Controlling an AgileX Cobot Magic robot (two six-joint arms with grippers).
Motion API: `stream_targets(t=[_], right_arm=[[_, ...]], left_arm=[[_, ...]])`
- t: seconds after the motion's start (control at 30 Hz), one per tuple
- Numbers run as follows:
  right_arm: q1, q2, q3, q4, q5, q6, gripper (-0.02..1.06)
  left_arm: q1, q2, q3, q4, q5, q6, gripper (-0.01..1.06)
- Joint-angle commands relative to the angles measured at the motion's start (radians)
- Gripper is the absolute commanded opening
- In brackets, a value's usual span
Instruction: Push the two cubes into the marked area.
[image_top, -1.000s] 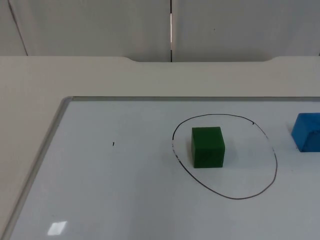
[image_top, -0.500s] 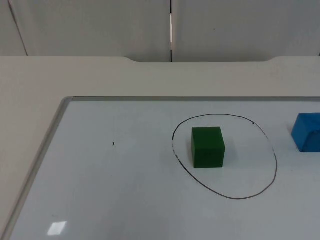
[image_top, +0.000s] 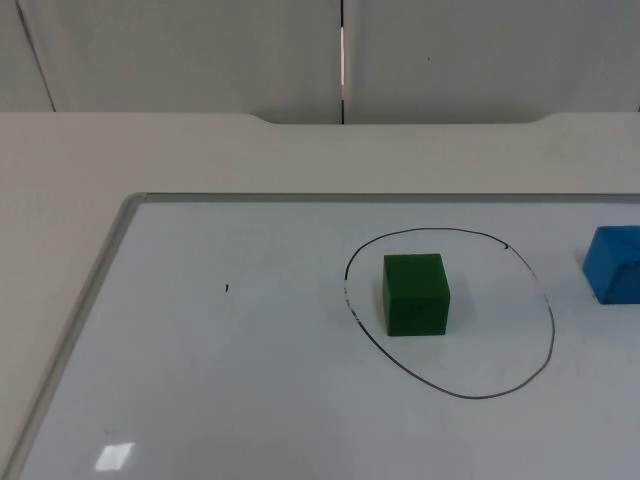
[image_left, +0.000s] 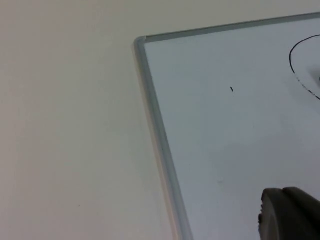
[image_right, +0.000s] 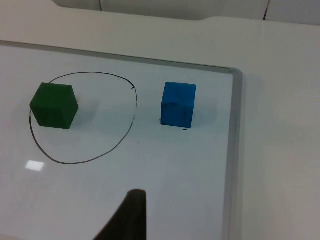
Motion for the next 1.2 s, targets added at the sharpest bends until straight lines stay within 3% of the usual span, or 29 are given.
stream_targets(t=[0.0, 0.17, 0.57, 1.17], right_arm=[[-0.005, -0.004, 0.000, 0.000, -0.005, 0.002, 1.05], [-0.005, -0.004, 0.000, 0.000, -0.005, 0.002, 1.05], [-0.005, -0.004, 0.000, 0.000, -0.005, 0.002, 1.05], [-0.005, -0.004, 0.000, 0.000, -0.005, 0.002, 1.05]], left_arm=[[0.001, -0.019, 0.003, 0.006, 0.018, -0.007, 0.00], [0.001, -0.059, 0.003, 0.015, 0.057, -0.007, 0.00], [0.001, -0.231, 0.015, 0.031, 0.046, -0.001, 0.00], [0.001, -0.231, 0.033, 0.038, 0.065, 0.001, 0.00]])
